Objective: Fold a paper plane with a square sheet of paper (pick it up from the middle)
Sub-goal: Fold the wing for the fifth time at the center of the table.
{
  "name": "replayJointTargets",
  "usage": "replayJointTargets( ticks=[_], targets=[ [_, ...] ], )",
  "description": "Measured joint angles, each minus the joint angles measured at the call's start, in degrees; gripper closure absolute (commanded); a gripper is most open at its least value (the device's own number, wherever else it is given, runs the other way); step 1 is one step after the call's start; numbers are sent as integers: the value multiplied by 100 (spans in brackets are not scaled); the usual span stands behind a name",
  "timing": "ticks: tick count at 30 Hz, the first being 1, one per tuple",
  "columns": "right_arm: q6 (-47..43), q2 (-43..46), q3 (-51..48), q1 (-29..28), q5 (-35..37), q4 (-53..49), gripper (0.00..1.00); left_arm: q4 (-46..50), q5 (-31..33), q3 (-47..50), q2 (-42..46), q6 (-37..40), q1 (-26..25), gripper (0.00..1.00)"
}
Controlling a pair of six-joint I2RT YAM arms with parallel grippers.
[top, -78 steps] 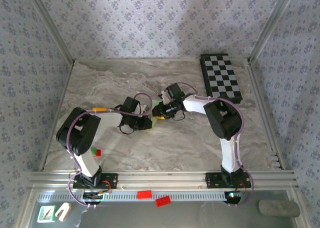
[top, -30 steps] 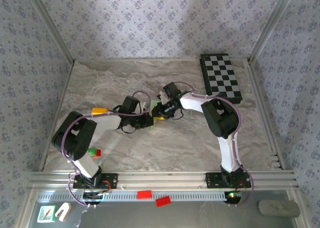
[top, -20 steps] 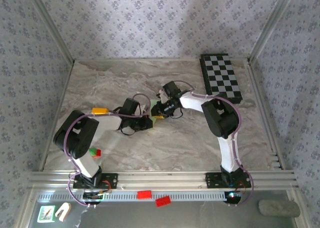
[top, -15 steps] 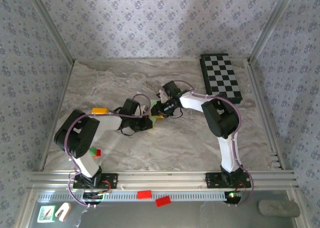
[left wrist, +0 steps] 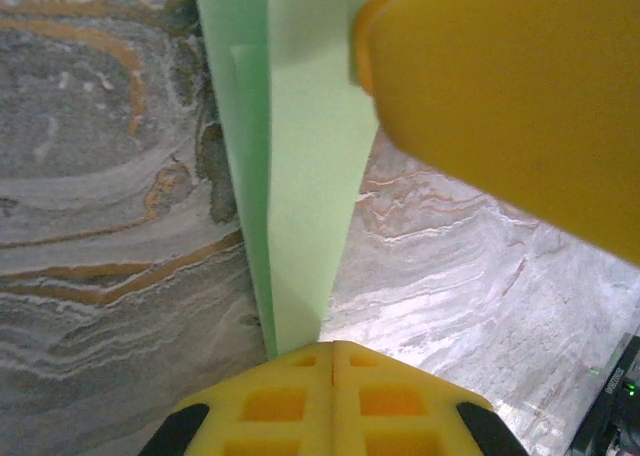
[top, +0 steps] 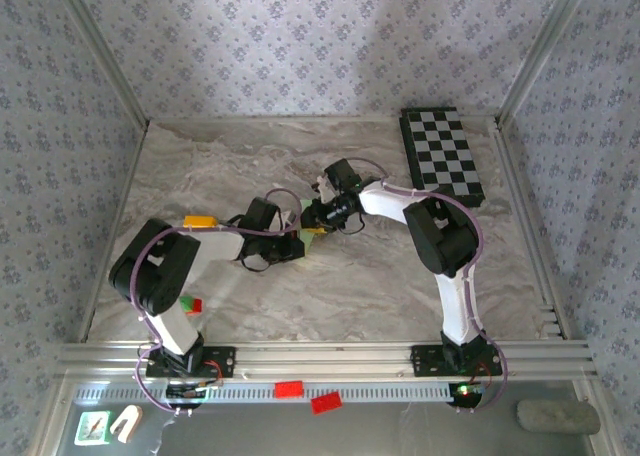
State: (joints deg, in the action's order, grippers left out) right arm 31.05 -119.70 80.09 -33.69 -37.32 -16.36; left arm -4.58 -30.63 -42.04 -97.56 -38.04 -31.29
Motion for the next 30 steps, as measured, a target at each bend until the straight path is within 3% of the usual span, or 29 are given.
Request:
replayJointTargets(
  ticks=[30],
  targets=[
    [-98,-348,328,-48,184,-352,70,-2,0,0,-44,2,-2,94]
  ],
)
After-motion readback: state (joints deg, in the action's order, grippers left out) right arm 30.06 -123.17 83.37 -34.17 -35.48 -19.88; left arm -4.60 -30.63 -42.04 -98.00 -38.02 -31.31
